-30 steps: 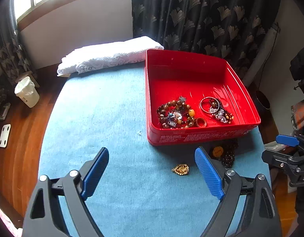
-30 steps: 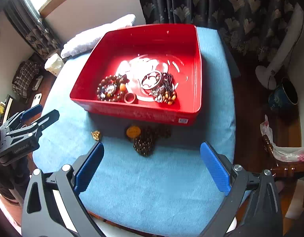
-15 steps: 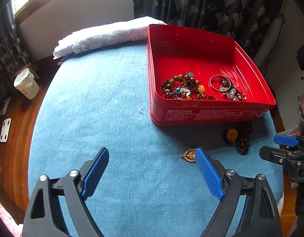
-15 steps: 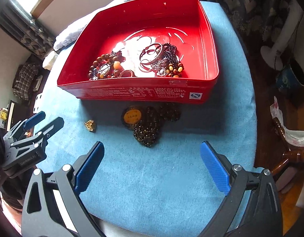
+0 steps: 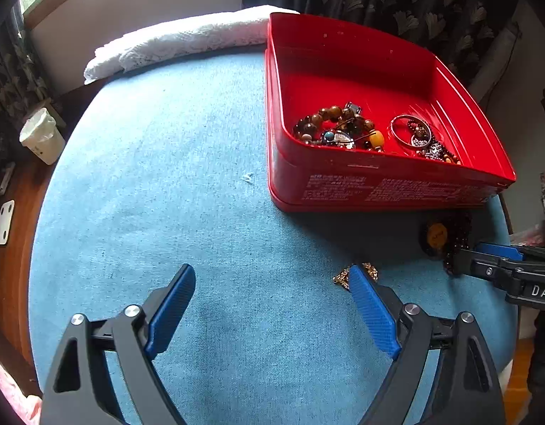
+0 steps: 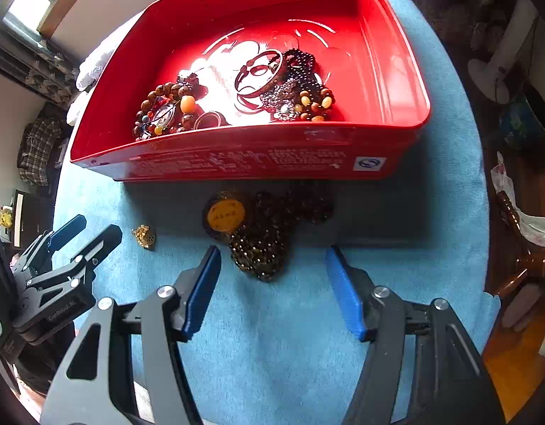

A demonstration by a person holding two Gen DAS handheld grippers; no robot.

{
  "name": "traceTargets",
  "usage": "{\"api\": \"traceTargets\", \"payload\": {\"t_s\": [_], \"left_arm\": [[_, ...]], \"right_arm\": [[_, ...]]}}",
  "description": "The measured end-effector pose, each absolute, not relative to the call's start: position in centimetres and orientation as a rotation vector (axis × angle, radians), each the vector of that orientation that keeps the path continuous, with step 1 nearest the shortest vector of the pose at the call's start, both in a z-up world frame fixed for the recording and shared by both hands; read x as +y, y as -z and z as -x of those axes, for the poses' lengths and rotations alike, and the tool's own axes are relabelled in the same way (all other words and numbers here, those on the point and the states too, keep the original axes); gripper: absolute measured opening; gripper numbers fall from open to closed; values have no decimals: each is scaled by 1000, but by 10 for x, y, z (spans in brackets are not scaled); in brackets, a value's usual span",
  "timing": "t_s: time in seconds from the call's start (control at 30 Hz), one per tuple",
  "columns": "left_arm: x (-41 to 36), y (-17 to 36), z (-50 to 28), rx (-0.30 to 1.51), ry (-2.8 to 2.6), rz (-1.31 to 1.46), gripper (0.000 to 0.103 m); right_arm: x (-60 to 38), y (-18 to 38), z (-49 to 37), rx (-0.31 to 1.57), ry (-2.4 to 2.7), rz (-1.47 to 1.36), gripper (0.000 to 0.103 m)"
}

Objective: Organize jewelry
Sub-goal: 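Move both open tools back toward the gold pendant and black bead necklace, then close the left tool on the gold pendant while the right tool grasps the black bead necklace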

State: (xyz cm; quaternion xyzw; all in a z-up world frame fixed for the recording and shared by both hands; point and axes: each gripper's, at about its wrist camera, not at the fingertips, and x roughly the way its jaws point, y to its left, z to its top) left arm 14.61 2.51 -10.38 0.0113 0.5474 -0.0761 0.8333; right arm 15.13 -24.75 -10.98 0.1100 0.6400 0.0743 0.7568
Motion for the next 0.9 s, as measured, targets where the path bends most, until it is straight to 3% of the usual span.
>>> {"api": "traceTargets", "payload": {"t_s": [0.47, 0.63, 0.7, 0.9], "left_arm": [[21, 106, -144, 1169, 202, -36, 86], [22, 105, -144, 1168, 200, -34, 86], [22, 105, -144, 1170, 199, -33, 86], [14, 107, -144, 1176, 227, -37, 86]], "right_arm": [[-233, 117, -165, 1388, -105, -192, 53], [-230, 118, -167, 1380, -95, -184, 41], [-234, 117, -164, 1378, -114, -200, 21], [-242, 115, -155, 1388, -135, -210, 18]]}}
